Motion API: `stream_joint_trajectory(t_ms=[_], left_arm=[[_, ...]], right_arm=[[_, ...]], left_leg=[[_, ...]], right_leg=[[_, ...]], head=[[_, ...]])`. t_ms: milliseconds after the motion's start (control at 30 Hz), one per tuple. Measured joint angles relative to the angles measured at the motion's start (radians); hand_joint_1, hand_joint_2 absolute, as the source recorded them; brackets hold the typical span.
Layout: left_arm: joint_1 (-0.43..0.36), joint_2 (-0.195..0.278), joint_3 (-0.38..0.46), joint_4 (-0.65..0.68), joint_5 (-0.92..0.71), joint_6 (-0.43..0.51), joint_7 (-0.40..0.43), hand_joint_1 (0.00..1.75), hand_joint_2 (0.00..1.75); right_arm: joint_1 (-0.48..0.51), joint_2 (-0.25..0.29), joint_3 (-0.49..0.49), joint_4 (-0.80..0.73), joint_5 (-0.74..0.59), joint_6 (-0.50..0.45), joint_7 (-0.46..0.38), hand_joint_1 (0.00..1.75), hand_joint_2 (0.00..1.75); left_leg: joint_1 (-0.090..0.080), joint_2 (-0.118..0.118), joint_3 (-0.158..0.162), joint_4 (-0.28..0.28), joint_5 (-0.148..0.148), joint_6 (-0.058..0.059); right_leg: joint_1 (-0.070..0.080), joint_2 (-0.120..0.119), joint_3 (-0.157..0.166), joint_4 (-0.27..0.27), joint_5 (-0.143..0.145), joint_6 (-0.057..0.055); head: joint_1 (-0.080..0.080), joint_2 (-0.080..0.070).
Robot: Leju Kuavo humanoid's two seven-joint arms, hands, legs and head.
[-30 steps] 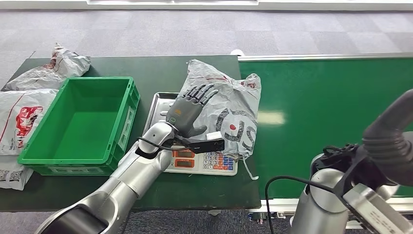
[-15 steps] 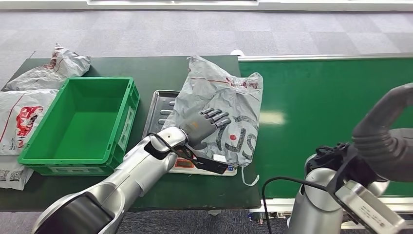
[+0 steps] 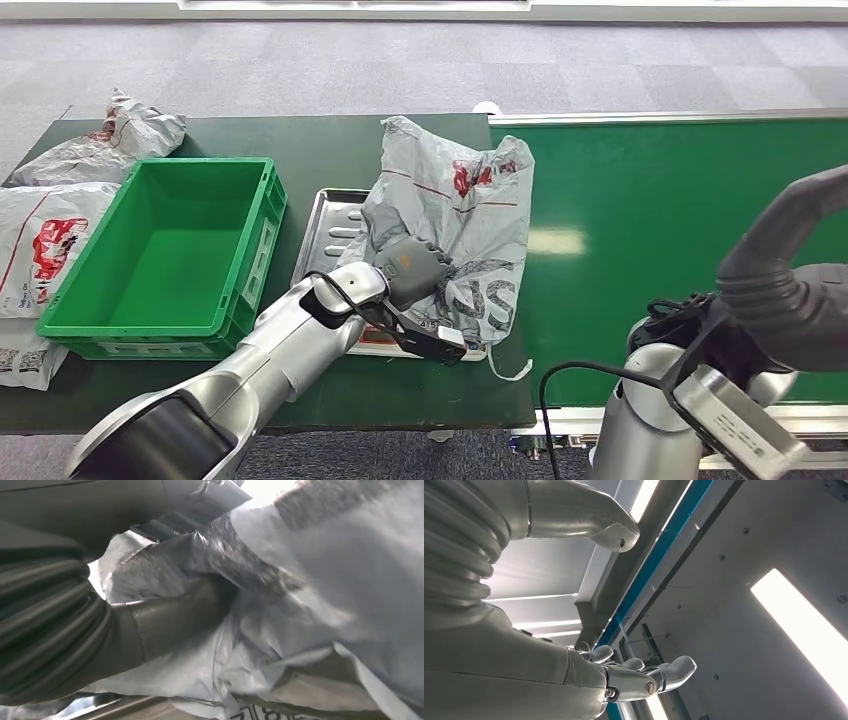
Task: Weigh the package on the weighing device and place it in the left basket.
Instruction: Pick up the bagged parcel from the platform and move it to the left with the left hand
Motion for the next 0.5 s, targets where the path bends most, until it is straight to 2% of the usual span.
stream_joint_trajectory(t_ms=[100, 200, 333, 400, 433, 500], left_arm=[[-0.001, 0.000, 0.004, -0.002, 0.041, 0.072, -0.002, 1.75, 1.75], [-0.001, 0.001, 0.055, -0.025, 0.203, 0.219, -0.048, 1.75, 1.75], [-0.010, 0.007, 0.228, -0.095, 0.503, 0.370, -0.154, 1.75, 1.75], [-0.013, 0.016, 0.333, -0.143, 0.598, 0.433, -0.193, 1.75, 1.75], [-0.011, 0.020, 0.388, -0.177, 0.595, 0.462, -0.200, 1.75, 1.75], [0.001, 0.027, 0.509, -0.266, 0.459, 0.502, -0.203, 1.75, 1.75]], right_arm=[[0.001, 0.000, -0.002, 0.000, 0.005, 0.000, 0.000, 0.00, 1.75], [0.006, 0.000, -0.006, 0.000, 0.008, 0.000, 0.000, 0.00, 1.75], [0.015, 0.000, -0.013, 0.000, 0.008, 0.000, 0.000, 0.00, 1.75], [0.018, -0.001, -0.019, 0.000, 0.006, 0.000, 0.000, 0.00, 1.75], [0.019, -0.001, -0.022, 0.000, 0.005, 0.000, 0.000, 0.00, 1.75], [0.024, -0.001, -0.028, 0.000, -0.002, 0.000, 0.000, 0.00, 1.75]], left_leg=[[0.000, 0.000, 0.000, 0.000, 0.000, 0.000], [0.000, 0.000, -0.001, 0.000, 0.000, 0.000], [0.000, 0.001, -0.001, 0.000, 0.000, 0.000], [0.000, 0.002, 0.000, 0.000, 0.000, 0.000], [0.001, 0.002, 0.000, 0.000, 0.000, -0.001], [0.001, 0.002, -0.001, 0.000, 0.001, -0.001]], right_leg=[[0.000, 0.000, 0.000, 0.000, 0.000, 0.000], [0.000, 0.000, -0.001, 0.000, 0.000, 0.000], [0.000, 0.001, -0.001, 0.000, 0.000, 0.000], [0.000, 0.001, -0.001, 0.000, 0.000, 0.000], [0.001, 0.001, -0.002, 0.000, 0.000, 0.000], [0.001, 0.001, -0.002, 0.000, 0.000, 0.000]], head=[[0.000, 0.000], [0.000, 0.000], [0.000, 0.000], [0.000, 0.000], [0.000, 0.000], [0.000, 0.000]])
